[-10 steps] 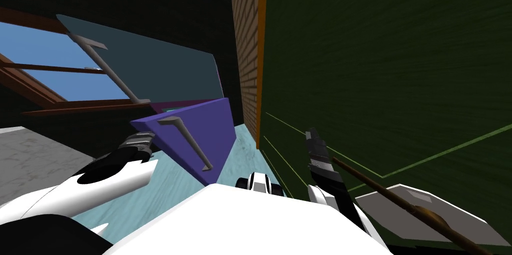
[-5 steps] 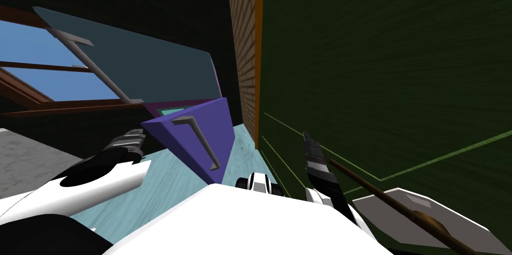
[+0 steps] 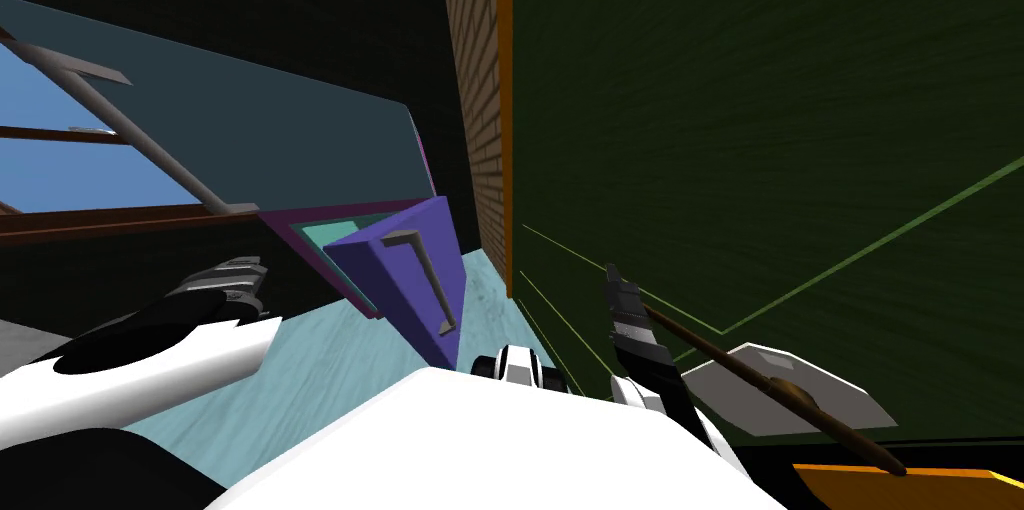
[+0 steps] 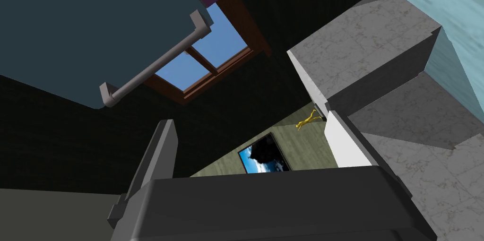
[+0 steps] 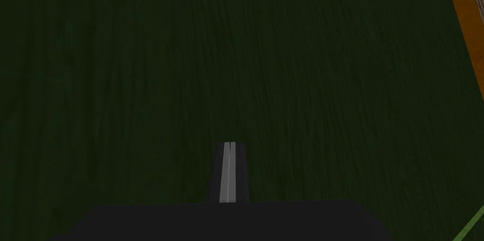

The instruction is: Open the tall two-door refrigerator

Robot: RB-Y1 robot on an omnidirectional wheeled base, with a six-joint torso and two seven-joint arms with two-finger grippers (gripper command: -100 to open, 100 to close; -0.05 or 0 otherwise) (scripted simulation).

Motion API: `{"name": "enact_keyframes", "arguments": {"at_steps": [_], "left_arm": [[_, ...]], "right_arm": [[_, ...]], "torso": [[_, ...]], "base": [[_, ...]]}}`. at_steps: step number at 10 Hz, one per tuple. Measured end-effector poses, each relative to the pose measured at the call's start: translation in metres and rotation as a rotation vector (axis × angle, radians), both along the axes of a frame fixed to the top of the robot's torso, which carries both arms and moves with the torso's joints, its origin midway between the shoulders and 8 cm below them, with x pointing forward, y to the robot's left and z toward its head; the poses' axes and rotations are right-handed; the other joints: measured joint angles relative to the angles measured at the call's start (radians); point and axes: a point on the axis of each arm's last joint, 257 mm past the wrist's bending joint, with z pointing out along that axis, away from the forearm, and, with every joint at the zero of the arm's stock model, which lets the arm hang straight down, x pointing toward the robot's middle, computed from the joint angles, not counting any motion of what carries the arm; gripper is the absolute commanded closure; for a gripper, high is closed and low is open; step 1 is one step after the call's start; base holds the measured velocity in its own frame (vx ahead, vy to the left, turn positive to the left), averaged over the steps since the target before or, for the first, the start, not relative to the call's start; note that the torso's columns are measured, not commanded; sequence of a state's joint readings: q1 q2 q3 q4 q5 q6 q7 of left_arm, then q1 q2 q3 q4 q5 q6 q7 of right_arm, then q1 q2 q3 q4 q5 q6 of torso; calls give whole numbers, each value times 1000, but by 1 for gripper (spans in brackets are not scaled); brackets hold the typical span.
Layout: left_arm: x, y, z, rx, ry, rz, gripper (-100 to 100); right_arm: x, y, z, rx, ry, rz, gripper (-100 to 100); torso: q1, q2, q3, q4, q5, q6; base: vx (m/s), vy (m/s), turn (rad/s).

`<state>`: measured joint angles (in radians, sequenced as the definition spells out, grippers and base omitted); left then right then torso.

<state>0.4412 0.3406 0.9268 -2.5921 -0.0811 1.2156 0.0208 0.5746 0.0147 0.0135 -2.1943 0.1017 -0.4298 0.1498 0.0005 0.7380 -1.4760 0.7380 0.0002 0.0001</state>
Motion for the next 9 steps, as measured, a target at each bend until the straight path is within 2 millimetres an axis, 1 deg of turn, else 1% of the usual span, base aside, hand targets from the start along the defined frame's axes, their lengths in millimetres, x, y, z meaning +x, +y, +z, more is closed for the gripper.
{"name": "enact_keyframes", "arguments": {"at_steps": [3,4,9], "left_arm": [[-11,3,13,-4,-1,29,-100],[-12,3,13,-7,0,32,0],[-12,3,13,-7,0,32,0]], "right_arm": [[0,0,0,0,0,0,0],[0,0,0,0,0,0,0],[0,0,0,0,0,0,0]], "torso": [[0,0,0,0,0,0],[-1,-1,0,0,0,0],[0,0,0,0,0,0]], "base": [[-21,16,-68],[0,0,0],[0,0,0]]}}
